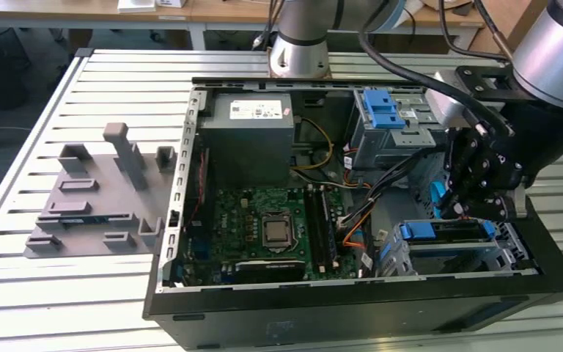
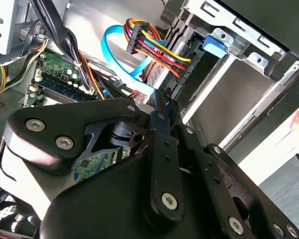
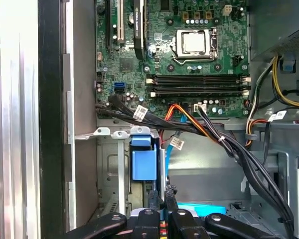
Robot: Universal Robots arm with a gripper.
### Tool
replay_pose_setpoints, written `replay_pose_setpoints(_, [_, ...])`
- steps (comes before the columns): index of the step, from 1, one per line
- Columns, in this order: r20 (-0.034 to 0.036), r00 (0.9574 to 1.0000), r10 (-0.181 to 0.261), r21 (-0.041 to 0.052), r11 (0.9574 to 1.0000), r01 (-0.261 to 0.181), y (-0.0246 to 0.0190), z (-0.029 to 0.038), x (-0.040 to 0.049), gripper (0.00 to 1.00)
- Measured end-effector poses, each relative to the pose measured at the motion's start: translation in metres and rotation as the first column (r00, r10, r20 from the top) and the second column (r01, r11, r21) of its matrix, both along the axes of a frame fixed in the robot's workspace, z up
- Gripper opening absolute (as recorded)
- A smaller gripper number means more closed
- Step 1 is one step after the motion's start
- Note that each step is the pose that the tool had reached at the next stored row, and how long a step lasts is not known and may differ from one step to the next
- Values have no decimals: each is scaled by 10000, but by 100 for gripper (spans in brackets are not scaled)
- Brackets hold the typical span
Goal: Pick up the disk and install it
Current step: 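Insert the second disk wire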
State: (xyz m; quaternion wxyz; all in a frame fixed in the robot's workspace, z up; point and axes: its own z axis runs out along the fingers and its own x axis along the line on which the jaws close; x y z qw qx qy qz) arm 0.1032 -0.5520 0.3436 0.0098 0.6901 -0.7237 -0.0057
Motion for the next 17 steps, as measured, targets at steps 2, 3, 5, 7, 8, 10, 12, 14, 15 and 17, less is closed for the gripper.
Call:
replay_pose_setpoints(2, [-19,10000,-4,0,10000,4,-2,-9,14,16])
replay_pose_setpoints(3, [-30,10000,-8,-1,10000,8,-4,-15,25,16])
replay_pose_setpoints(5, [-53,10000,-18,-1,10000,18,-9,-26,44,16])
replay_pose_setpoints(7, [-69,10000,-35,0,10000,35,-24,-31,52,16])
replay_pose_setpoints(8, [-75,10000,-51,-1,10000,51,-35,-34,51,16])
replay_pose_setpoints(10, [-87,9999,-78,-1,10000,78,-57,-41,53,16])
replay_pose_setpoints(12, [-95,9999,-91,3,10000,91,-62,-51,55,16])
replay_pose_setpoints(14, [-102,9999,-95,0,10000,95,-63,-58,61,16])
replay_pose_setpoints(15, [-104,9999,-97,0,10000,97,-63,-62,62,16])
replay_pose_setpoints(17, [-109,9999,-97,0,10000,97,-63,-65,66,16])
